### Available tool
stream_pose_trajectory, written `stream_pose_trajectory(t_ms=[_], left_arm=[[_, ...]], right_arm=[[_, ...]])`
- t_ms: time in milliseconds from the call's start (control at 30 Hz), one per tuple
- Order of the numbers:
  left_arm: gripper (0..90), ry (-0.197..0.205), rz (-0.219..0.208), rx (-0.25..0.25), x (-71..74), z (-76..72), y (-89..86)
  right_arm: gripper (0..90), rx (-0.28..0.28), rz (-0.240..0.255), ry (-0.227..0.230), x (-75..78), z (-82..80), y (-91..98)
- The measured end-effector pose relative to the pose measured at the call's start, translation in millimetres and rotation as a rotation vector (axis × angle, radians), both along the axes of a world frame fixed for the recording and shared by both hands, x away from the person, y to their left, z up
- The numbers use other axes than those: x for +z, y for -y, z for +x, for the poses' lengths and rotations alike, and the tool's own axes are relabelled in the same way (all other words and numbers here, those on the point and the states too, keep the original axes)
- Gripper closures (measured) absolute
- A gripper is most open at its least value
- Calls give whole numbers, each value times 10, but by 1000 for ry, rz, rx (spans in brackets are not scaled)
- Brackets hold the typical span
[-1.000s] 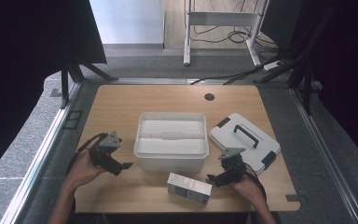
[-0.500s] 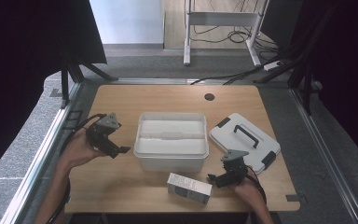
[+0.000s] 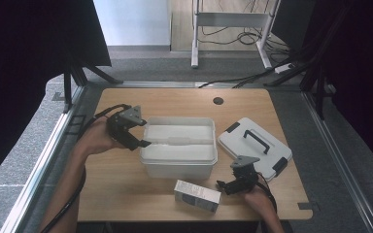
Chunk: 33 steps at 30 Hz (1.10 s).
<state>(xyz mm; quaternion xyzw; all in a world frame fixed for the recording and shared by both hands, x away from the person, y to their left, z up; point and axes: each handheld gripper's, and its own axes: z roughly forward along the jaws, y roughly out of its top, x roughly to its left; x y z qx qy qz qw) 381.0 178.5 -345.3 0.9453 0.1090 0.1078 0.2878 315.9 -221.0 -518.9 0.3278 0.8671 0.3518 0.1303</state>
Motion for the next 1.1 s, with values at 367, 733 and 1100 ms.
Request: stream_pose_trajectory(t_ms=[367,733,1100], left_arm=[[494,-63,99,-144,-96,281,755],[755,-103,258,-239,-252,407,1151],[886,-141,255,-295,-262,450,1157]], right_arm=[[24,-4,4,3,2,-8,7],[32,-3,5,7,2,-12,10],[36,-2,6,8,2,-14,10]])
